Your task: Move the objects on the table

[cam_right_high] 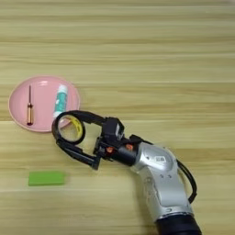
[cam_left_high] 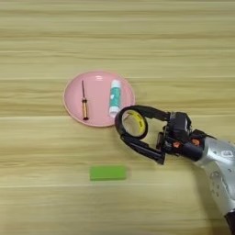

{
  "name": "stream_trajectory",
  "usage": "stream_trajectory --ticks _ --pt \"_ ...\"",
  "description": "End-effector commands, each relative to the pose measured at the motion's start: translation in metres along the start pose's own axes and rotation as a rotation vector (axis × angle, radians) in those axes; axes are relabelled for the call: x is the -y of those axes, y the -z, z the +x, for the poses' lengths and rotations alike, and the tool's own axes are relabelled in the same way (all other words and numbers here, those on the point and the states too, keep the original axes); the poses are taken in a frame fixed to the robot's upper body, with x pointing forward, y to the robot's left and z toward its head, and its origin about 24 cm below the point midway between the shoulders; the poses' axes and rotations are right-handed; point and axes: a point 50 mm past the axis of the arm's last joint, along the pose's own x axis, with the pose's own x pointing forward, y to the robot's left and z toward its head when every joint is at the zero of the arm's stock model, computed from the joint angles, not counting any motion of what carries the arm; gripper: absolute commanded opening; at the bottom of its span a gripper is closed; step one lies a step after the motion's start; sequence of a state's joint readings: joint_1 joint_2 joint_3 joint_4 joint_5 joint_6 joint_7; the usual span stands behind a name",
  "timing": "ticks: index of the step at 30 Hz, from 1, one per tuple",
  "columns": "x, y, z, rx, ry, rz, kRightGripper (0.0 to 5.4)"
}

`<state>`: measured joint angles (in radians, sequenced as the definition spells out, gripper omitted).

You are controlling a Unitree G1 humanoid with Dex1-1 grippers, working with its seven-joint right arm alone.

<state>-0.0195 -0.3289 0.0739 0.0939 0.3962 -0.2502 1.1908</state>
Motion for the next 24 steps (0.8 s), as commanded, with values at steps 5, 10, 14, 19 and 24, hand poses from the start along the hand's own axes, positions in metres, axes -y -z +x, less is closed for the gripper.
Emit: stream_trajectory --ticks 5,10,14,19,24 --pt "0.008 -0.009 0.004 -0.038 -0.018 -0.074 4.02" --pt "0.009 -0.003 0.005 -0.084 -0.016 -0.068 4.02" --pt "0.008 0.001 0.004 -0.112 -0.025 -0.069 4.02" --pt "0.009 0.004 0.004 -0.127 -0.022 -0.066 4.02" --pt "0.009 0.007 0.003 -0.145 -0.021 -0.065 4.02"
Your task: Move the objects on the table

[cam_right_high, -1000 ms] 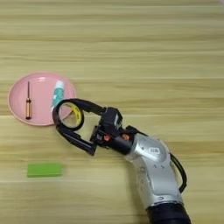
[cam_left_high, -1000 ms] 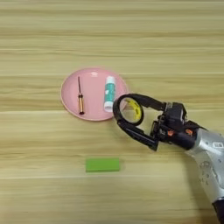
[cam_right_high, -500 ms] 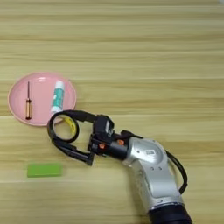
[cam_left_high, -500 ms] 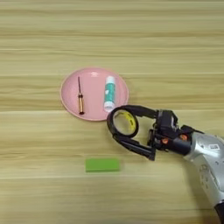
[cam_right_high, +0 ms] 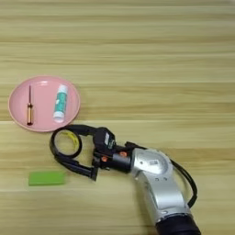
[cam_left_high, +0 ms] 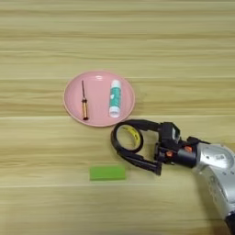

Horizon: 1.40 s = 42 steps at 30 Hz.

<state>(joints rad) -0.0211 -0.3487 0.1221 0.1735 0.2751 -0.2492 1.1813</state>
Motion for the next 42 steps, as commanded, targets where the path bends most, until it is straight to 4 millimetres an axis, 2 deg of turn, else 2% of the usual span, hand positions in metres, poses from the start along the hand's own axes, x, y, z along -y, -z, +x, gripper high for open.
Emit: stream_trajectory --ticks 1,42 --pt "0.015 -0.016 0.002 0.009 0.031 -0.097 4.02" --pt "0.017 0.012 0.005 -0.179 0.043 -0.157 4.02"
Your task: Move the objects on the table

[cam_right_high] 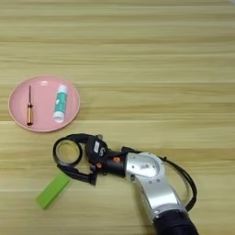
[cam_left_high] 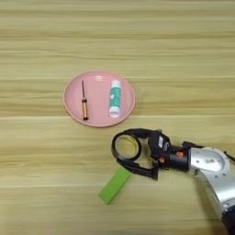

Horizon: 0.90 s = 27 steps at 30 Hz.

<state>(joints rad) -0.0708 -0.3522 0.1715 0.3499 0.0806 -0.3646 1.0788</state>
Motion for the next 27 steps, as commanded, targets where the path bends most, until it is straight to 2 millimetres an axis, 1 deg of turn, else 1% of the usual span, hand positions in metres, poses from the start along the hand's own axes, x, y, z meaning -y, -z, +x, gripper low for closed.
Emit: stream_trajectory --ticks 1,5,7,8,11,15,17,27 --pt "0.0158 -0.0138 -0.0012 0.009 0.033 -0.085 4.02" --pt "0.0164 -0.0136 -0.0013 0.01 0.037 -0.088 4.02" --pt "0.0164 -0.0133 -0.0012 0.01 0.037 -0.088 4.39" --pt "0.0165 -0.0131 -0.0011 0.01 0.037 -0.088 4.42" --pt "0.0167 -0.013 -0.001 0.01 0.036 -0.088 4.83" --pt "0.017 -0.0124 -0.0009 0.008 0.038 -0.087 5.24" --pt "0.0171 -0.0122 -0.0011 0.008 0.038 -0.086 5.36" --pt "0.0205 -0.0127 -0.0019 0.02 0.068 -0.096 5.36"
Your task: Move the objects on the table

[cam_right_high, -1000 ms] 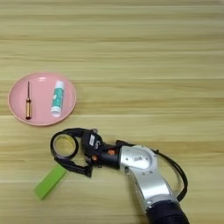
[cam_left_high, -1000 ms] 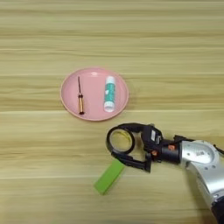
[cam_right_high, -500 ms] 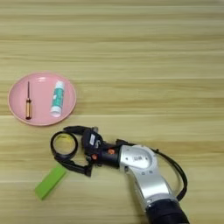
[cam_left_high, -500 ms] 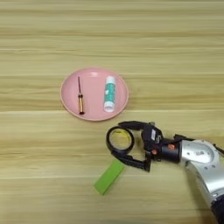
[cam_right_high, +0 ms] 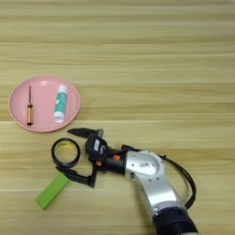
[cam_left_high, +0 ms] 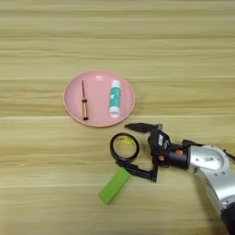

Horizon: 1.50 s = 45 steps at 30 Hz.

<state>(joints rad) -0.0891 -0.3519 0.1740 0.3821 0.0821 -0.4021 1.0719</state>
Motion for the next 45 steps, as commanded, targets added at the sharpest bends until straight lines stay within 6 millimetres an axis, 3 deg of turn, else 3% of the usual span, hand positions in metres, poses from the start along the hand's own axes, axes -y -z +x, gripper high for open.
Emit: stream_trajectory --ticks 1,18,45 --pt "0.019 -0.013 -0.002 0.015 0.068 -0.077 5.36" --pt "0.032 -0.016 -0.006 0.065 0.163 -0.1 5.36" --pt "0.034 -0.029 -0.014 0.197 0.162 -0.064 5.36"
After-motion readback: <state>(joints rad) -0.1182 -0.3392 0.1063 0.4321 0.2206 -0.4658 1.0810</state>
